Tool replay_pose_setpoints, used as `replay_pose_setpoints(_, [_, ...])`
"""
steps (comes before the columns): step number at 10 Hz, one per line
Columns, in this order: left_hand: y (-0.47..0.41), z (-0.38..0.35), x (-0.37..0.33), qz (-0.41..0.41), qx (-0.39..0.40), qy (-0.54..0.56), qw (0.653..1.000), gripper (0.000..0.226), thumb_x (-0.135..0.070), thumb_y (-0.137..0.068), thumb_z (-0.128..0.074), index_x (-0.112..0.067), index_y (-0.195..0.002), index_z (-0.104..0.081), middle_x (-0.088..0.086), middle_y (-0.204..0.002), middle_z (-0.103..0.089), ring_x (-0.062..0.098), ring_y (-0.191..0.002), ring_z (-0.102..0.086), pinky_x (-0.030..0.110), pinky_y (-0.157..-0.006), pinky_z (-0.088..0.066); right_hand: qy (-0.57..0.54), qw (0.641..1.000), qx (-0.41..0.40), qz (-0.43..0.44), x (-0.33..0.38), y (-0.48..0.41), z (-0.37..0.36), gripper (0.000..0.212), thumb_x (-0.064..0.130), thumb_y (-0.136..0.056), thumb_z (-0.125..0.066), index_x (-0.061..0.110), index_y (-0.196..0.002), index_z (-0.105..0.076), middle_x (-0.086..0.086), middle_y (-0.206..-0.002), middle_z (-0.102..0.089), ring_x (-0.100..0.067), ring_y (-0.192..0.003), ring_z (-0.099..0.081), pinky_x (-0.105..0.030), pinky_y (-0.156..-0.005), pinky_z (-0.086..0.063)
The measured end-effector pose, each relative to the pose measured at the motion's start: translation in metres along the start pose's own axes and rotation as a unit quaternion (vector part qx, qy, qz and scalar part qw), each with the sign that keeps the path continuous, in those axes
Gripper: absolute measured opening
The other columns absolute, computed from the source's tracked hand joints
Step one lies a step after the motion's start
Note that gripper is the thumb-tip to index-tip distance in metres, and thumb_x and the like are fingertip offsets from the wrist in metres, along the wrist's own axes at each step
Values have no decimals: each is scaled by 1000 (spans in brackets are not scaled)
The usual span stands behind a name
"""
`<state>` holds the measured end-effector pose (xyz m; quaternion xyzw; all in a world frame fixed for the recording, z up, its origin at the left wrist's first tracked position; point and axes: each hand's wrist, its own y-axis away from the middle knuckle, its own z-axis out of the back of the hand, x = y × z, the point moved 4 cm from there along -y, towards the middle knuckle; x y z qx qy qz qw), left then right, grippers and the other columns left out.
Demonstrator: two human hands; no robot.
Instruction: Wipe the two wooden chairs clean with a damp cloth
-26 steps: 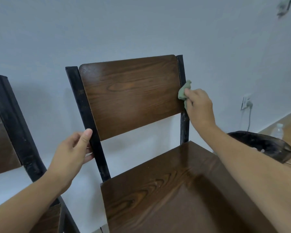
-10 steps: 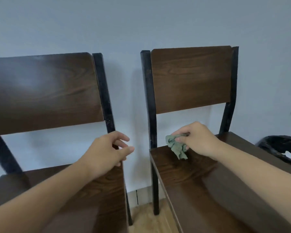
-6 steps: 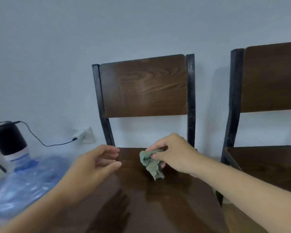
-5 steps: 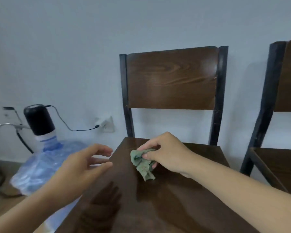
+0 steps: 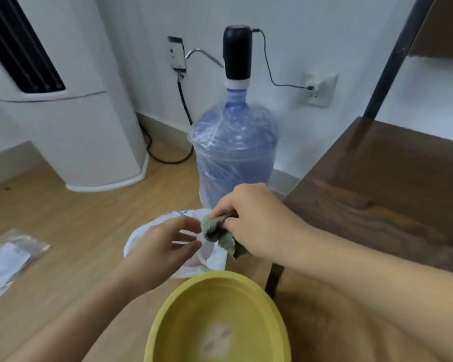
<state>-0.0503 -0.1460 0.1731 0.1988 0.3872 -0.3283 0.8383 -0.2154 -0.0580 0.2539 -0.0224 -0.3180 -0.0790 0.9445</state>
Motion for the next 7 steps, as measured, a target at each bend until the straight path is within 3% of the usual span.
replay_pose_setpoints(1, [14, -33, 38, 44, 44, -30, 998, 19, -21, -94, -68, -34, -107, -67, -14, -113, -72, 4, -98, -72, 29, -88, -59, 35, 997, 40, -60, -23, 1, -69, 35, -4, -78, -63, 24, -89, -81, -1, -91, -74, -21, -84, -67, -41, -74, -61])
replay_pose_setpoints(2, [24, -65, 75, 85, 102, -78, 988, 21, -31, -89, -68, -44, -103, -61, -17, -111, -70, 8, -95, -68, 30, -91, -55, 26, 982, 77, -170, -67, 11, -135, 28, 0, -83, -62, 21, -92, -79, -4, -100, -69, -26, -88, -67, -35, -75, -59])
replay_pose_setpoints(3, [31, -93, 106, 134, 178, -140, 965, 29, -31, -91, -64, -31, -120, -65, -13, -116, -70, 11, -100, -61, 29, -94, -51, -7, 965, 150, -216, -104, 27, -190, 28, 5, -87, -57, 15, -105, -75, -8, -108, -69, -28, -104, -66, -31, -85, -54])
replay_pose_setpoints(4, [39, -112, 121, 158, 226, -153, 949, 33, -26, -95, -60, -25, -128, -63, -8, -122, -69, 16, -108, -62, 28, -94, -49, -13, 954, 143, -263, -127, 38, -223, 27, 5, -87, -56, 13, -105, -74, -9, -109, -70, -27, -104, -65, -27, -80, -50])
replay_pose_setpoints(5, [48, -120, 128, 187, 245, -122, 943, 32, -25, -95, -60, -22, -127, -64, -3, -120, -71, 18, -97, -67, 30, -86, -53, 3, 941, 107, -322, -135, 48, -240, 34, -6, -83, -53, 4, -109, -71, -11, -122, -66, -29, -112, -63, -38, -92, -55])
replay_pose_setpoints(6, [64, -119, 130, 197, 265, -89, 940, 30, -30, -95, -60, -23, -123, -64, -7, -107, -69, 12, -78, -68, 21, -65, -52, 58, 946, 129, -291, -124, 67, -218, 33, 2, -88, -59, 10, -119, -67, -5, -129, -62, -27, -117, -61, -44, -98, -53])
replay_pose_setpoints(7, [88, -104, 126, 209, 262, -30, 942, 24, -32, -96, -61, -23, -117, -67, -9, -96, -70, 13, -73, -71, 13, -55, -46, 85, 950, 162, -254, -96, 99, -159, 27, 22, -94, -63, 26, -121, -64, 5, -123, -56, -16, -104, -60, -31, -92, -51])
